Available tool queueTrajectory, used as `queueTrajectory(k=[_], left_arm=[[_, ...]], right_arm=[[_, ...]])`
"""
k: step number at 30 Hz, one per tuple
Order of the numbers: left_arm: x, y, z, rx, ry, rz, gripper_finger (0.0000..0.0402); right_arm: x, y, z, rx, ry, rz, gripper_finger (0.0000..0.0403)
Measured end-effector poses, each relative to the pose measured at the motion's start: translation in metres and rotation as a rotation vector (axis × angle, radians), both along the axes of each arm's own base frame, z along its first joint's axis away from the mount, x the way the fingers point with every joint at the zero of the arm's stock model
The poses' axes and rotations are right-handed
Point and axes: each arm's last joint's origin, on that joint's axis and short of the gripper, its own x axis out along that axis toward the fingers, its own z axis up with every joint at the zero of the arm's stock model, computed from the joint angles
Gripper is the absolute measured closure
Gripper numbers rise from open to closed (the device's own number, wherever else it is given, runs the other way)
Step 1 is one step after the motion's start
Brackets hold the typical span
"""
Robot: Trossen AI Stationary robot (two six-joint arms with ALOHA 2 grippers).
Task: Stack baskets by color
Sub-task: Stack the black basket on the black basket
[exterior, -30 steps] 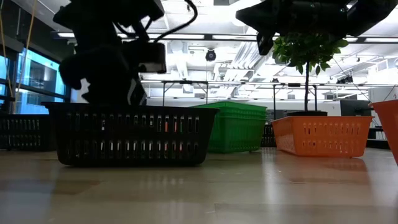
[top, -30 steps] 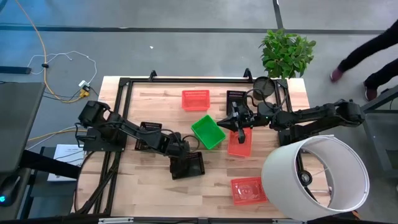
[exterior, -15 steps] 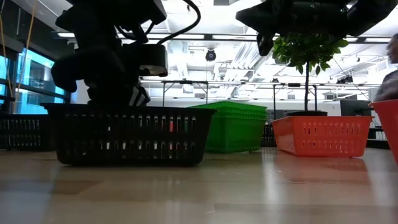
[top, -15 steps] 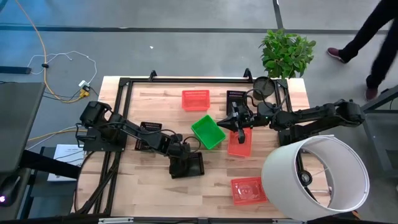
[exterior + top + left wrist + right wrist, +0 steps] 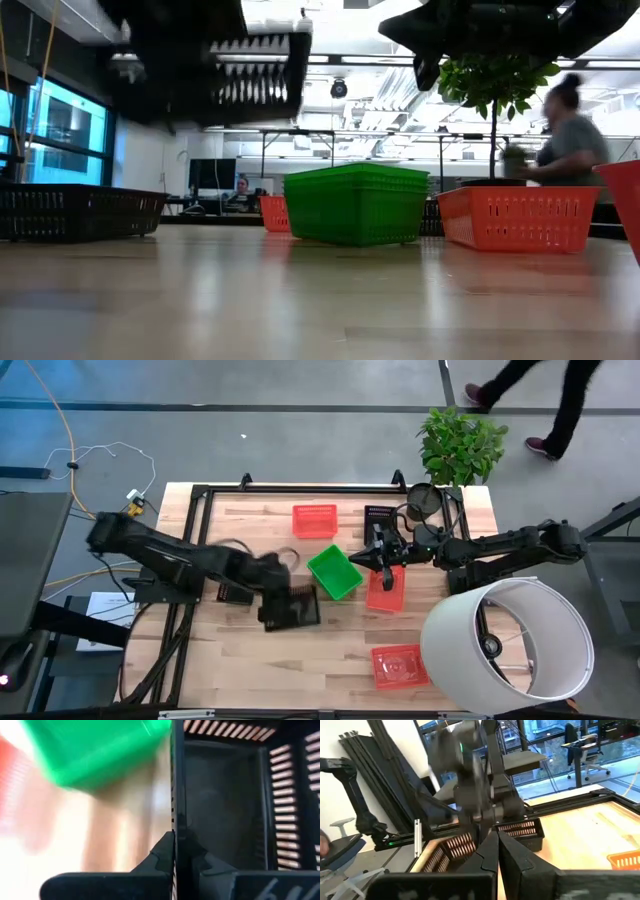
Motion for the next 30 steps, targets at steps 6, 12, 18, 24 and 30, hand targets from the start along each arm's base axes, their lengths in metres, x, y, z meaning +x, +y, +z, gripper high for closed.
queueTrajectory(k=[6,12,18,24,30], left_arm=[[-0.054,0.018,0.062,0.142,-0.260,0.301,0.0401],[-0.109,0.027,0.101,0.195,-0.505,0.517,0.0401],[-0.136,0.028,0.115,0.171,-0.651,0.441,0.0401],[-0.131,0.024,0.069,0.028,-0.837,0.383,0.0401],[-0.120,0.019,0.021,-0.063,-1.017,0.330,0.0401]], right_arm=[[0.000,-0.001,0.000,0.000,0.000,-0.032,0.0403],[0.000,-0.001,0.000,0.000,-0.001,-0.031,0.0403],[0.000,-0.001,0.005,0.000,-0.047,-0.019,0.0403],[-0.002,0.001,0.016,-0.013,-0.168,0.020,0.0403],[-0.002,0.001,0.020,-0.020,-0.211,0.022,0.0403]])
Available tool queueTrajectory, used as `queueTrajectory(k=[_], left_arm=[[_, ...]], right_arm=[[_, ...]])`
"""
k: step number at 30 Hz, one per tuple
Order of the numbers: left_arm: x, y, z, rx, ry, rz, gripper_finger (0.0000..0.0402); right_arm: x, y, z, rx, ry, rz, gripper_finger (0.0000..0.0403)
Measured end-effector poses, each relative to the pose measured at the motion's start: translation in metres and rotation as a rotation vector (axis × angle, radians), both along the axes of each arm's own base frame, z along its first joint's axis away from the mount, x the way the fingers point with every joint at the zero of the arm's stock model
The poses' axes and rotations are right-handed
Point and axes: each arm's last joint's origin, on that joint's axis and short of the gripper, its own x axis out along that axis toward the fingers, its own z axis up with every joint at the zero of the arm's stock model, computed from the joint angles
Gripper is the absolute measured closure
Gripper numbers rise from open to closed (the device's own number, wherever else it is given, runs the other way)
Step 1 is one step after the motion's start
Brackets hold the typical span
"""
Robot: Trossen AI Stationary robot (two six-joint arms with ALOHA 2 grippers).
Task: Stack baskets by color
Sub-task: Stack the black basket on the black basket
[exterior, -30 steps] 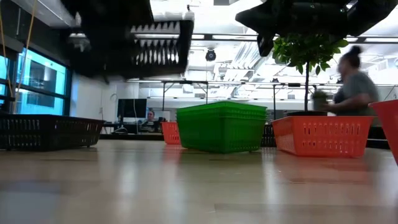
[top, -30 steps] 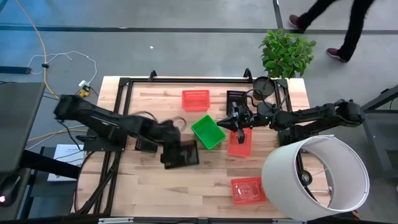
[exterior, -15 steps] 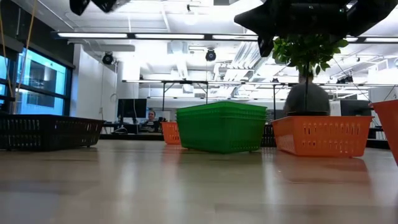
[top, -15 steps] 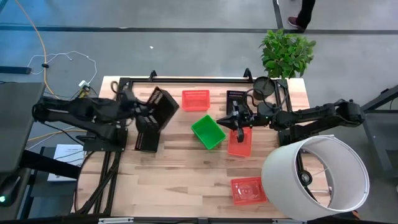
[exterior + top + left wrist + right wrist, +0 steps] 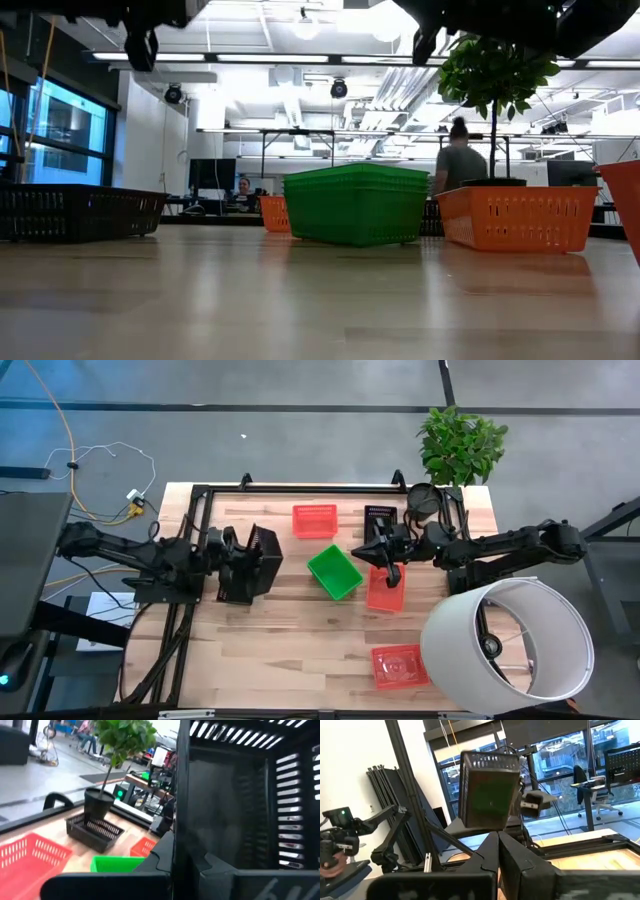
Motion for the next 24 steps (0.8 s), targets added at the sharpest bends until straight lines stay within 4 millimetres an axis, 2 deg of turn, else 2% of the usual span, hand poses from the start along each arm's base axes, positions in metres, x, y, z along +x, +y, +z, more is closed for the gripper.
queueTrajectory(k=[3,15,19,24], left_arm=[[0.000,0.000,-0.009,-0.028,0.008,0.002,0.0401],[0.000,0.000,-0.006,-0.022,-0.015,0.008,0.0401],[-0.002,0.001,0.014,-0.026,-0.033,0.041,0.0401],[-0.012,0.005,0.037,-0.079,0.207,0.149,0.0401]], right_arm=[[0.000,0.000,0.000,0.000,0.001,0.000,0.0403],[0.000,0.000,0.000,0.001,0.001,-0.002,0.0403],[0.000,0.000,0.000,0.001,0.003,-0.002,0.0403],[0.000,0.000,-0.001,0.001,0.010,-0.003,0.0403]])
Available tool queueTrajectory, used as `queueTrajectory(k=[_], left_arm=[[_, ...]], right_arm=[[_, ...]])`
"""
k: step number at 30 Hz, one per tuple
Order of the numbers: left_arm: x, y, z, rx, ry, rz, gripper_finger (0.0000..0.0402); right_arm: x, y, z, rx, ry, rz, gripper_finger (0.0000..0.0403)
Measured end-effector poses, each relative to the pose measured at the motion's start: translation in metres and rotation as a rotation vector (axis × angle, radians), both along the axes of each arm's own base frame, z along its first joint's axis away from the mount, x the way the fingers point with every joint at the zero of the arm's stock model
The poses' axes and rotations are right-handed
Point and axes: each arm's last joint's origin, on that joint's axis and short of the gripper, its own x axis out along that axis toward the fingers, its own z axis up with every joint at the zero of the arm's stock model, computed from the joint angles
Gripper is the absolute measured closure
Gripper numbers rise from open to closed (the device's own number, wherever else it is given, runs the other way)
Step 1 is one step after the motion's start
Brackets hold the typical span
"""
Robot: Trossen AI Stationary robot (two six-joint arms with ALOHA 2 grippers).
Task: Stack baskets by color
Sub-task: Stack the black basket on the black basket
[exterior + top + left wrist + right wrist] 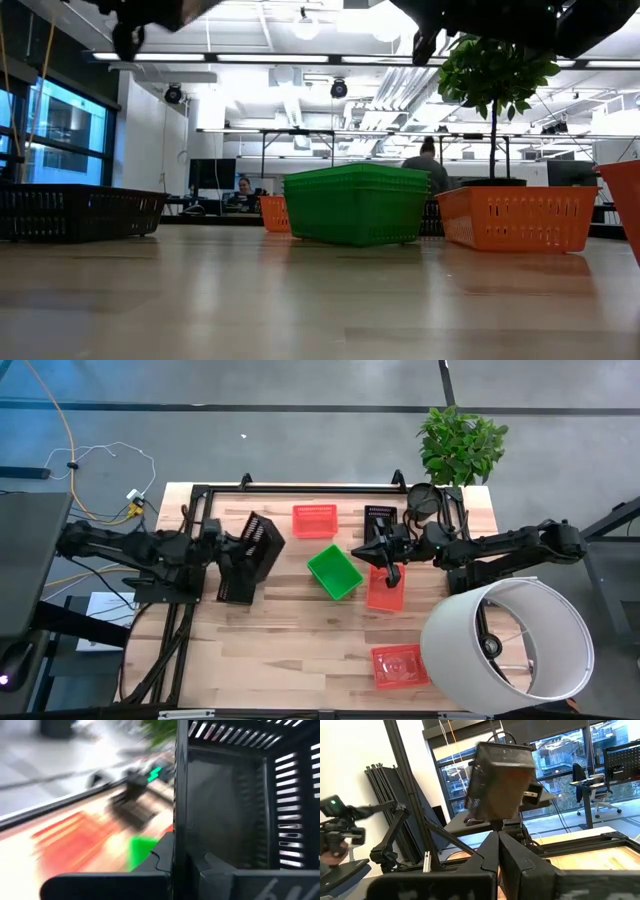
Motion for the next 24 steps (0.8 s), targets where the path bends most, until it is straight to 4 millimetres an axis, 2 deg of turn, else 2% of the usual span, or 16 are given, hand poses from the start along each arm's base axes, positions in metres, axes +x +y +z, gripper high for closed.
queueTrajectory(k=[2,5,12,19,24], left_arm=[[-0.008,0.002,0.006,-0.067,0.105,0.082,0.0401],[-0.022,0.004,0.006,-0.200,0.229,0.208,0.0401],[-0.038,0.002,-0.028,-0.443,0.512,0.405,0.0401],[-0.032,-0.010,-0.044,-0.555,0.624,0.447,0.0401],[-0.020,-0.024,-0.056,-0.554,0.698,0.477,0.0401]], right_arm=[[0.000,0.000,0.000,0.003,0.003,0.001,0.0403],[0.000,0.000,-0.002,0.030,0.021,0.004,0.0403],[0.001,0.000,-0.005,0.059,0.055,0.007,0.0403],[0.001,0.000,-0.006,0.058,0.071,0.006,0.0403],[0.001,0.000,-0.006,0.058,0.074,0.005,0.0403]])
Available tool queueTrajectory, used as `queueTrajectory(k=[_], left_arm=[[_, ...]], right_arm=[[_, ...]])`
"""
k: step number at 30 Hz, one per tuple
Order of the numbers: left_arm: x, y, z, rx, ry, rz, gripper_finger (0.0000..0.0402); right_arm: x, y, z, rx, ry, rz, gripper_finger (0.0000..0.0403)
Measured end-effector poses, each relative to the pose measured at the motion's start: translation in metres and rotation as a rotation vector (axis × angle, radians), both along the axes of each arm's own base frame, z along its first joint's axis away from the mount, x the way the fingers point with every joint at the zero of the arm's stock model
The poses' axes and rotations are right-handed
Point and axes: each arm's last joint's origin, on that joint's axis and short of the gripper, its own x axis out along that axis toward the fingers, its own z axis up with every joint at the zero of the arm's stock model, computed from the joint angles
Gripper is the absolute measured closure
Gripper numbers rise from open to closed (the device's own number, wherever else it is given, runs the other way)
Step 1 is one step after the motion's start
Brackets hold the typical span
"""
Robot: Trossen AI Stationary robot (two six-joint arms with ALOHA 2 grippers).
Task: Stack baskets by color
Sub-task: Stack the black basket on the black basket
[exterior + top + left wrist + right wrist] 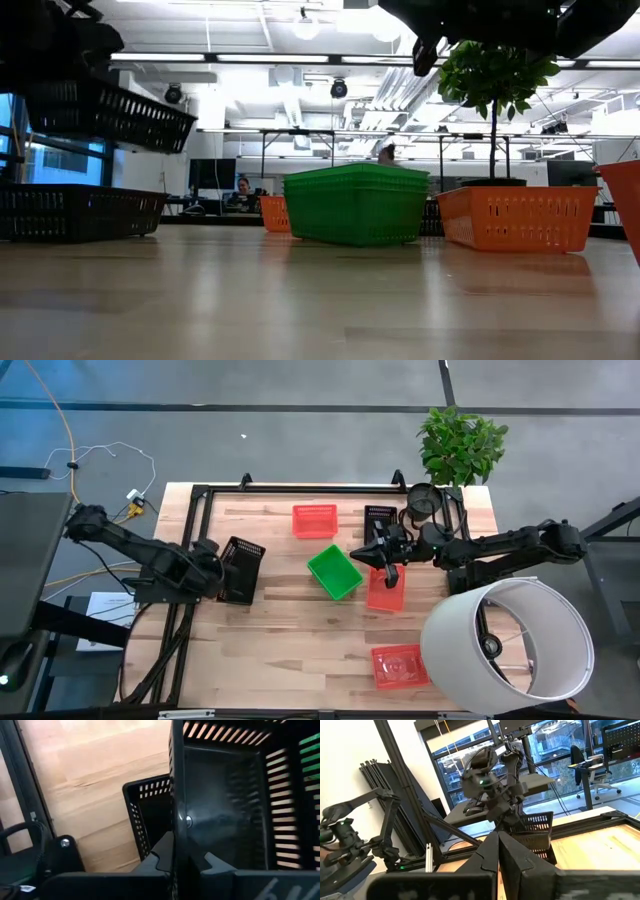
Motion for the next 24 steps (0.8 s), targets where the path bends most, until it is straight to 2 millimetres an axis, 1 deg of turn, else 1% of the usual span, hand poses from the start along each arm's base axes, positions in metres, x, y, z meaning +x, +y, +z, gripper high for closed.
queueTrajectory(k=[5,10,13,15,17,20,24], left_arm=[[0.012,-0.014,-0.012,0.035,0.043,0.060,0.0401],[0.021,-0.031,-0.026,0.118,0.128,0.092,0.0401],[0.025,-0.037,-0.032,0.153,0.158,0.134,0.0401],[0.027,-0.041,-0.036,0.145,0.174,0.166,0.0401],[0.027,-0.046,-0.040,0.127,0.210,0.162,0.0401],[0.027,-0.052,-0.043,0.131,0.195,0.180,0.0401],[0.028,-0.054,-0.043,0.136,0.163,0.178,0.0401]], right_arm=[[0.000,0.000,0.000,0.002,0.000,0.000,0.0403],[0.000,0.000,0.000,0.002,0.000,-0.001,0.0403],[0.000,0.000,0.000,0.001,0.000,-0.001,0.0403],[0.000,0.000,0.000,0.002,0.000,-0.001,0.0403],[0.000,0.000,0.000,0.001,-0.001,-0.002,0.0403],[0.000,0.000,0.000,0.001,0.000,-0.002,0.0403],[0.000,0.000,0.000,0.000,-0.001,-0.003,0.0403]])
